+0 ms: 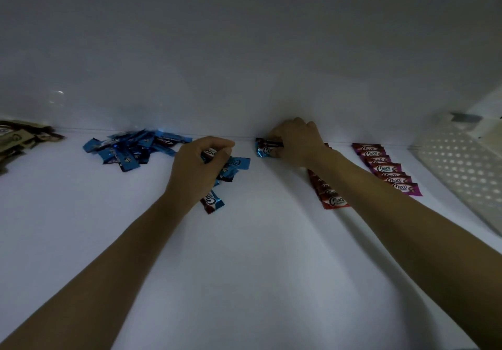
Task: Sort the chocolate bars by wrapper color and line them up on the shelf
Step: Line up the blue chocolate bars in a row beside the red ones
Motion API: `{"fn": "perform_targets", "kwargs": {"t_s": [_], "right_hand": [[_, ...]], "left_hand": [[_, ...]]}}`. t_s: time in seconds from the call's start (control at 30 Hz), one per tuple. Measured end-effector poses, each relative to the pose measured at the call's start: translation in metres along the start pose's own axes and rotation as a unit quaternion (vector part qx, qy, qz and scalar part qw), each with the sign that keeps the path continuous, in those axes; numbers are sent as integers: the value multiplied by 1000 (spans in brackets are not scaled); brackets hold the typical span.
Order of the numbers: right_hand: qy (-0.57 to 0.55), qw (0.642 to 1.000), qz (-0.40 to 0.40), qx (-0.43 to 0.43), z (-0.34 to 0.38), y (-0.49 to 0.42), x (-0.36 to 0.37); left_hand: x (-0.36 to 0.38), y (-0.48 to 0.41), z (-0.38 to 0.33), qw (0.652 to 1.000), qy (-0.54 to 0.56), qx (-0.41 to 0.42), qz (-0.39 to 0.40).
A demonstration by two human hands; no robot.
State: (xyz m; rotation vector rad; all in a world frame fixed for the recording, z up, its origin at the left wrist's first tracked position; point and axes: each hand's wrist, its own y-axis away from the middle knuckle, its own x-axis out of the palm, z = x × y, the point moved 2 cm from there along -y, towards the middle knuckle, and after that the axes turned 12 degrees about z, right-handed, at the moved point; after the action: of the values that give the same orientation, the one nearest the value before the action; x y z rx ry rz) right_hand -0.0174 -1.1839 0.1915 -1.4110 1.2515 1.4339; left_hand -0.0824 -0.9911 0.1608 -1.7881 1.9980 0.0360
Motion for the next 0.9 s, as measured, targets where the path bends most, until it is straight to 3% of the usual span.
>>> {"fn": "perform_targets", "kwargs": {"t_s": [0.27, 0.43, 0.7, 0.9], "right_hand": [[7, 1000, 29, -7, 1, -3, 0], [-21, 1000, -12, -11, -3, -1, -1], [-56, 998, 11, -9, -4, 2, 4], [-42, 999, -25, -6, -6, 6, 6]], "left_hand": [[0, 1, 2, 1000, 11, -3, 2], [0, 0, 3, 1000, 9, 3, -1], [0, 0, 2, 1000, 10, 1, 1], [0, -1, 1, 1000, 8, -3, 0]]}}
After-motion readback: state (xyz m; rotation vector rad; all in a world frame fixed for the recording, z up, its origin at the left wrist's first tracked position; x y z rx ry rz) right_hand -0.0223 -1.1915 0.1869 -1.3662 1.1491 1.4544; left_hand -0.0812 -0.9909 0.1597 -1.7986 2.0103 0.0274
